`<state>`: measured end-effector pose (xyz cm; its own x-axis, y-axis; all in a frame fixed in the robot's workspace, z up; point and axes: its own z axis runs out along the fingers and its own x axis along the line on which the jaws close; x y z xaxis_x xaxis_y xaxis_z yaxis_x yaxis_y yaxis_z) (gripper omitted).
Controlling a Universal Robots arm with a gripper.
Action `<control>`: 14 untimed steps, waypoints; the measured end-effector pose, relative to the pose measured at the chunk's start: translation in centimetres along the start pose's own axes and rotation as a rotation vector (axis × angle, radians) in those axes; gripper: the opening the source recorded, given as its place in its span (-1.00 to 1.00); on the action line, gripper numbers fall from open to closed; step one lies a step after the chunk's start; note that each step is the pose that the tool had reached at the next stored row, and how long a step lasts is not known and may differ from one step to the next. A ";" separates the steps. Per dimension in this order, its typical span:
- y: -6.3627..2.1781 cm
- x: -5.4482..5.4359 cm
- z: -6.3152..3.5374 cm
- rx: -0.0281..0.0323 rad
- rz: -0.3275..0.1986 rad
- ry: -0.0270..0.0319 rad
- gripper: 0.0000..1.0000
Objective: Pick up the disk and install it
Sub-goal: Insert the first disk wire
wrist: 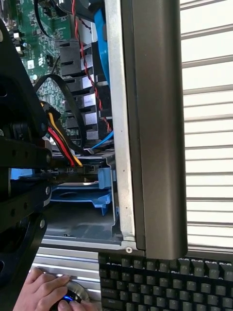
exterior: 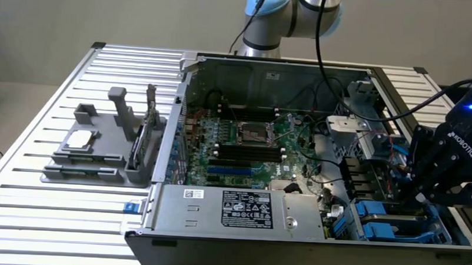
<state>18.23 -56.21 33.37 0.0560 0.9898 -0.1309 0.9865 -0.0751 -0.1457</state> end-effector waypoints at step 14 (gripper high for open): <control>0.28 0.0 0.35 0.0008 0.000 -0.0003 -0.67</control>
<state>18.45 -56.25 32.98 0.0558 0.9898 -0.1312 0.9864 -0.0751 -0.1465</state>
